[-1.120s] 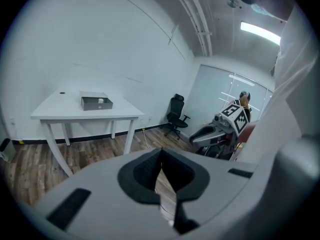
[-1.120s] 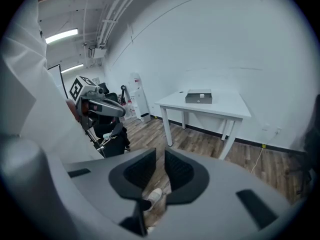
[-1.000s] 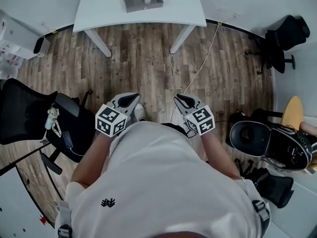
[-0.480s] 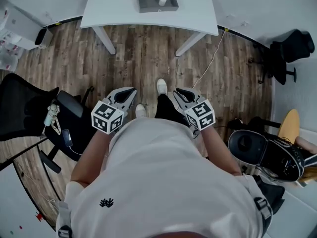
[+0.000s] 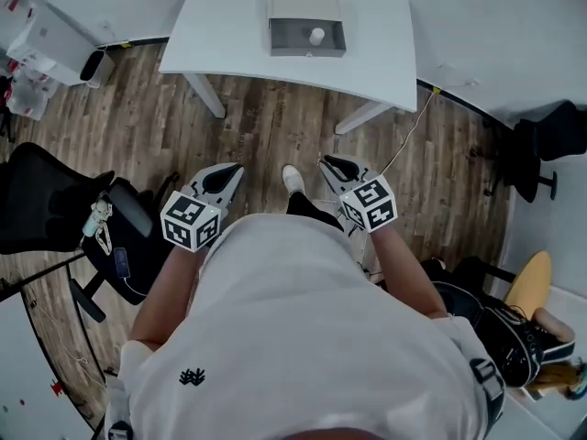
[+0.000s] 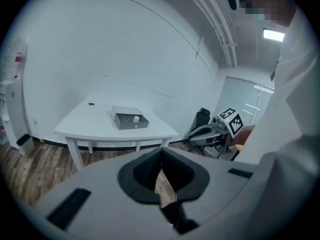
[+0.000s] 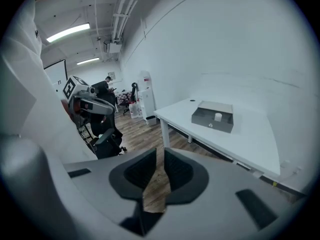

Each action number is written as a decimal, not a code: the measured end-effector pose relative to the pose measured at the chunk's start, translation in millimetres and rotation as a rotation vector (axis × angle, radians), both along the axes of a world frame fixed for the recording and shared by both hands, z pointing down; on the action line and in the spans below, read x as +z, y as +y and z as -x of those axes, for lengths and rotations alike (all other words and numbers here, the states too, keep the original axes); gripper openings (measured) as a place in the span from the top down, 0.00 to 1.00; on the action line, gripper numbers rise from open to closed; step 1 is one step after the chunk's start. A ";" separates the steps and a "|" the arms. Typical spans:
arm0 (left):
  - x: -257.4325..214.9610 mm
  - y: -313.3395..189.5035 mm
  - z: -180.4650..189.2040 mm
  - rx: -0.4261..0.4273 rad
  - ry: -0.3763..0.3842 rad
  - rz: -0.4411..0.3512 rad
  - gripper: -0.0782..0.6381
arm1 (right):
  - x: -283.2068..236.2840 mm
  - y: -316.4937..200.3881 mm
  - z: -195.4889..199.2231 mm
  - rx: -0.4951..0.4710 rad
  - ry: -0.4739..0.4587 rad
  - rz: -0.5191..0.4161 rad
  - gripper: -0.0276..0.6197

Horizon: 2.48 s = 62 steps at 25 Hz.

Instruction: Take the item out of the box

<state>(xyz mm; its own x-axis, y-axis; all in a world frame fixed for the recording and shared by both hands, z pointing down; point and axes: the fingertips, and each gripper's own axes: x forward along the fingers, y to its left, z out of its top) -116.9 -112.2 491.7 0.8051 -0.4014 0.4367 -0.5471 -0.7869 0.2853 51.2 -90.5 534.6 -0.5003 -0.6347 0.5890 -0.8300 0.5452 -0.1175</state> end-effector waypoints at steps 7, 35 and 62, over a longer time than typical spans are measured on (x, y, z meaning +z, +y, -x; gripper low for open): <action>-11.5 -54.4 -30.6 -0.095 -0.020 -0.009 0.88 | -4.0 -99.9 -46.7 -0.080 0.015 -0.034 0.88; -15.7 -106.0 -15.0 -0.510 -0.153 0.042 0.88 | 72.2 -374.6 -116.7 -0.214 0.152 0.011 0.70; -8.2 -137.6 -23.0 -0.542 -0.187 0.089 0.88 | 127.1 -417.3 -108.8 -0.250 0.330 0.112 0.67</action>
